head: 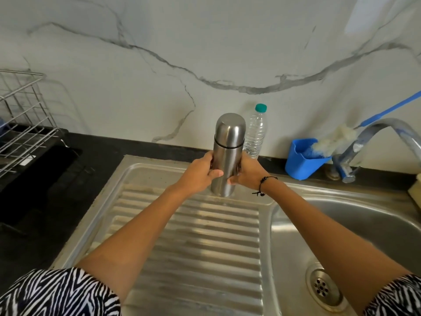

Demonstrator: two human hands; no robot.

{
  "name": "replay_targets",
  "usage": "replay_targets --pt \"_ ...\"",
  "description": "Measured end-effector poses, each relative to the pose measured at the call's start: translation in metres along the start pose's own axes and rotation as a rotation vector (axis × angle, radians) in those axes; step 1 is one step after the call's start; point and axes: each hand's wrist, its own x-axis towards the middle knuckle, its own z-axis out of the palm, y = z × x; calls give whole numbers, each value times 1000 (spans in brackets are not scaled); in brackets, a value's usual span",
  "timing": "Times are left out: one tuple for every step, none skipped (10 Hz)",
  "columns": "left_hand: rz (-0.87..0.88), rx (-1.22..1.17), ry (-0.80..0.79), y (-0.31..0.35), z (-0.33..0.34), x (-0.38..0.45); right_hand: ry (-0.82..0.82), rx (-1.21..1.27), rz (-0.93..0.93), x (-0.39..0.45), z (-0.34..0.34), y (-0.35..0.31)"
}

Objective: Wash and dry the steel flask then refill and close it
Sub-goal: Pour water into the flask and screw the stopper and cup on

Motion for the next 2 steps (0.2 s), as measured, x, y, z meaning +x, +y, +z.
replay_targets --pt "-10 89 -38 3 -6 -4 -33 -95 21 -10 -7 -10" --pt "-31 221 1 10 -16 -6 19 -168 11 -21 -19 -15"
